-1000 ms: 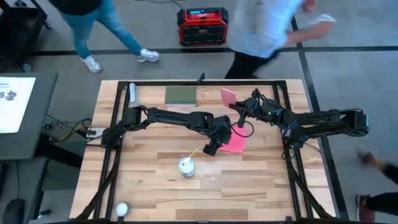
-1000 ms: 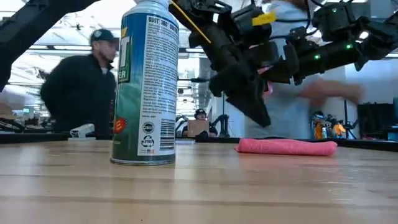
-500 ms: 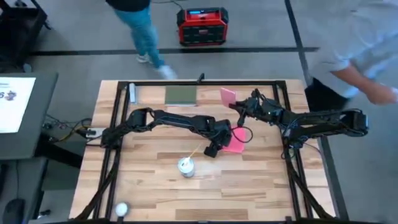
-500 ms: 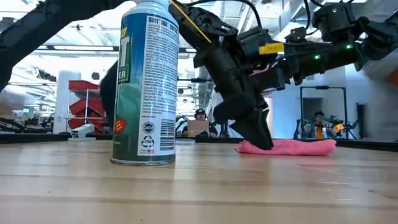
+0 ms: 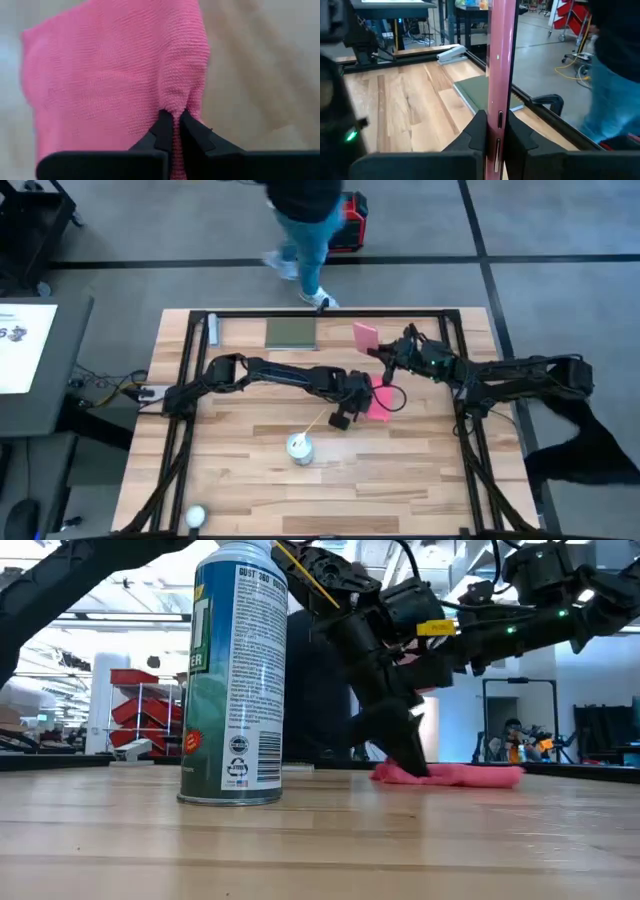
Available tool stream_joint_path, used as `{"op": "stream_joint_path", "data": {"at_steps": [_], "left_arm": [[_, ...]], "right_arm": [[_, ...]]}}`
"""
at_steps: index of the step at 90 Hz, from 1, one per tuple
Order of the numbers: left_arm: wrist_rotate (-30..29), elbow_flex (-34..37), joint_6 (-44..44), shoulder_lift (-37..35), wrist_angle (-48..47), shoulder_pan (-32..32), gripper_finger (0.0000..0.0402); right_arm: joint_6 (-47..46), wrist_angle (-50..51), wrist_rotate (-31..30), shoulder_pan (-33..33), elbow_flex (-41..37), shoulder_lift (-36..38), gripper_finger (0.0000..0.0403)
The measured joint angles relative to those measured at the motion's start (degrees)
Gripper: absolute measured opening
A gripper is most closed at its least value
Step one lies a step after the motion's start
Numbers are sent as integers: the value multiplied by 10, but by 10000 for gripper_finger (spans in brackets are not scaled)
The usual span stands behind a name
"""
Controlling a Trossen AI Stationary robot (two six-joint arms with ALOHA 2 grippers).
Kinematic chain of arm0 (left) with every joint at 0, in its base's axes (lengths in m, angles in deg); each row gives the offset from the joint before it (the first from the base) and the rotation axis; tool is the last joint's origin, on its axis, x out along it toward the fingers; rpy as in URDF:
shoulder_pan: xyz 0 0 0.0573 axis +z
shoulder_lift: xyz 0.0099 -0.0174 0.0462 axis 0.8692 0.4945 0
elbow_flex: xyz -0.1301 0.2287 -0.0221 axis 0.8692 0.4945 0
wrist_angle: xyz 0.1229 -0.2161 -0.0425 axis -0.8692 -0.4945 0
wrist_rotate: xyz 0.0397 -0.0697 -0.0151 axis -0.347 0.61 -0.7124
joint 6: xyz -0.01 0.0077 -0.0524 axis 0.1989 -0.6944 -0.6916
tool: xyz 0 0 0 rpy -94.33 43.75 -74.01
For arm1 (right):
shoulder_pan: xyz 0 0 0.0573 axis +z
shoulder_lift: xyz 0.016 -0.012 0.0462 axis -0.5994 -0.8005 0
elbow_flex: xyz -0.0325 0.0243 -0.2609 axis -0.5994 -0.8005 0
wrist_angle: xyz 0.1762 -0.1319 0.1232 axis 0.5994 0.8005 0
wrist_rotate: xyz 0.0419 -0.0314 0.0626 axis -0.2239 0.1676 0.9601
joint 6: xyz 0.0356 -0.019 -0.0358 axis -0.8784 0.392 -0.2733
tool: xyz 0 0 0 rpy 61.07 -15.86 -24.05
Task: Apply microfiber cloth
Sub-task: Wipe the back of the pink cellphone with the pink microfiber towel
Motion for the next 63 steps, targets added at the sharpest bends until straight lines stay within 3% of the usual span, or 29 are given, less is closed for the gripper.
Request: {"op": "stream_joint_path", "data": {"at_steps": [37,63], "left_arm": [[-123,-2,-3,-133,-2,0,0],[-252,-3,5,-203,-21,0,0]], "right_arm": [[-8,-25,-4,0,0,0,17],[-11,-78,-6,21,0,0,17]]}}
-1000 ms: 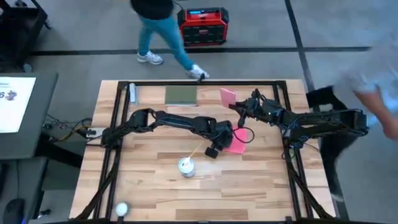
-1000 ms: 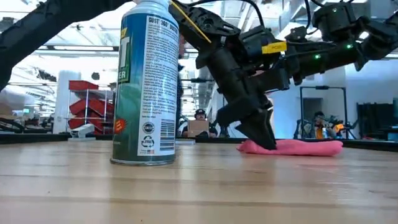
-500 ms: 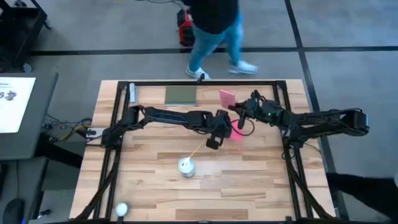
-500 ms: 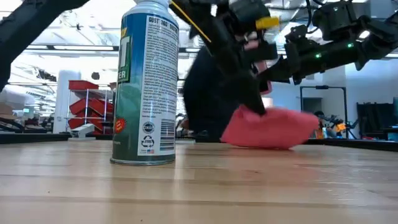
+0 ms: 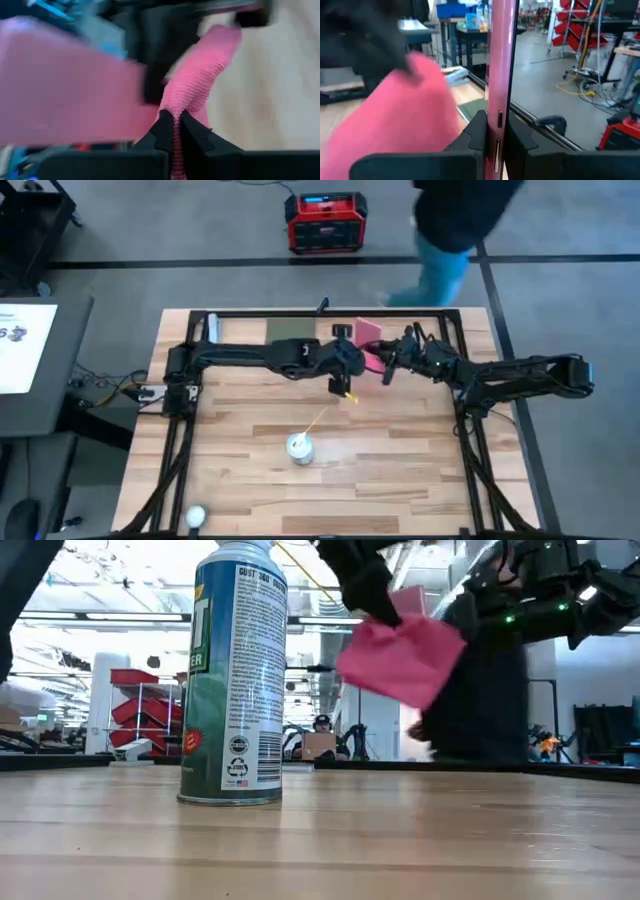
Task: Apply microfiber cloth
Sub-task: Wipe the back of the pink cellphone with the pink microfiber towel
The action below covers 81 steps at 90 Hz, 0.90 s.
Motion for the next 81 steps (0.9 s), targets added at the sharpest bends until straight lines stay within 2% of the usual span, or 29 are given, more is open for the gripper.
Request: {"op": "stream_joint_path", "data": {"at_steps": [7,18,30,59,81], "left_arm": [[-25,0,1,-9,0,2,0],[-29,0,4,-24,4,10,0],[-39,0,24,-28,20,17,0],[-45,0,69,-29,117,21,0],[46,4,-31,-26,114,17,0]], "right_arm": [[-4,-10,0,14,0,0,17],[-18,-16,-2,38,0,0,17],[-21,-22,-37,64,0,0,17],[-40,-21,-52,78,0,1,17],[-34,-13,-37,79,0,0,17]]}}
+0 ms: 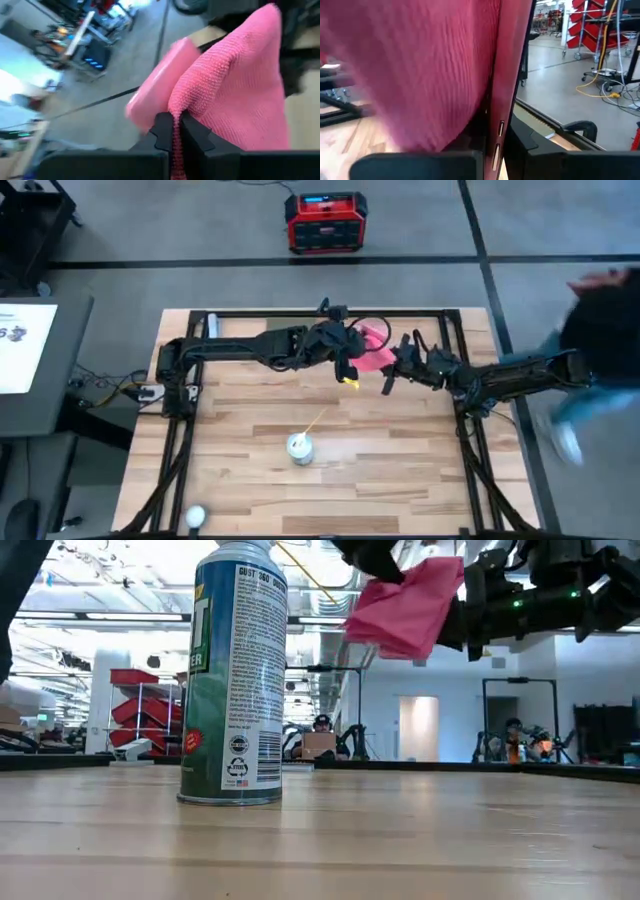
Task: Apply microfiber cloth
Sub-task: Wipe the back of the pink cellphone with the pink microfiber towel
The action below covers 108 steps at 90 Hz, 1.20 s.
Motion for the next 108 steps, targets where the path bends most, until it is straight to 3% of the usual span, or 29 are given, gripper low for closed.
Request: {"op": "stream_joint_path", "data": {"at_steps": [19,46,69,91,108], "left_arm": [[8,45,-13,2,51,-5,0],[-22,48,58,-26,108,15,0],[-21,50,21,-36,112,23,0],[-17,144,-41,-35,170,11,0],[-33,146,-15,-37,195,-6,0]], "right_arm": [[3,4,0,5,0,-1,17],[-3,-7,-25,15,1,1,16],[10,0,10,19,-1,0,16],[9,-4,-5,17,0,1,16],[10,0,-6,17,0,0,16]]}}
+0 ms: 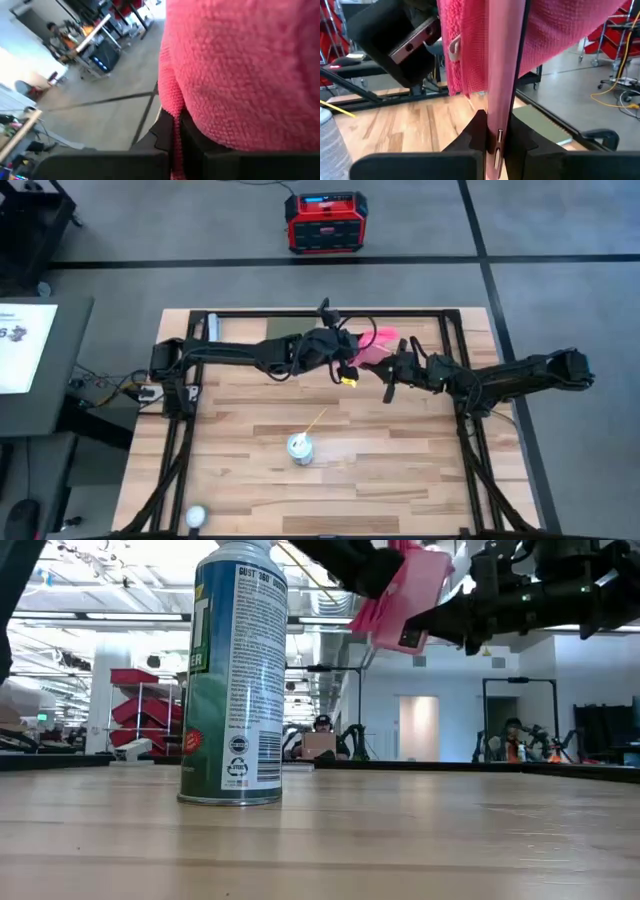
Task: Apply microfiber cloth
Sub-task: Wipe the back of the pink cellphone with the pink microfiber towel
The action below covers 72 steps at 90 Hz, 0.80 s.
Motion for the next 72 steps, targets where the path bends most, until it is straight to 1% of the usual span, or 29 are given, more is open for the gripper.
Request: {"op": "stream_joint_path", "data": {"at_steps": [13,29,40,66,72], "left_arm": [[-7,-13,25,-26,-6,-16,0],[-1,-12,11,-65,-14,-38,0],[-2,-11,7,-62,-18,-42,0],[-4,-10,-9,-20,-12,-30,0],[-6,-10,-9,-13,3,-23,0]], "right_arm": [[4,4,-9,-10,0,0,16],[-3,5,-31,-30,0,-1,16],[-9,-3,-14,-35,0,-1,16],[-7,-22,-12,-14,0,-1,16],[-7,-25,-12,-10,0,-1,16]]}}
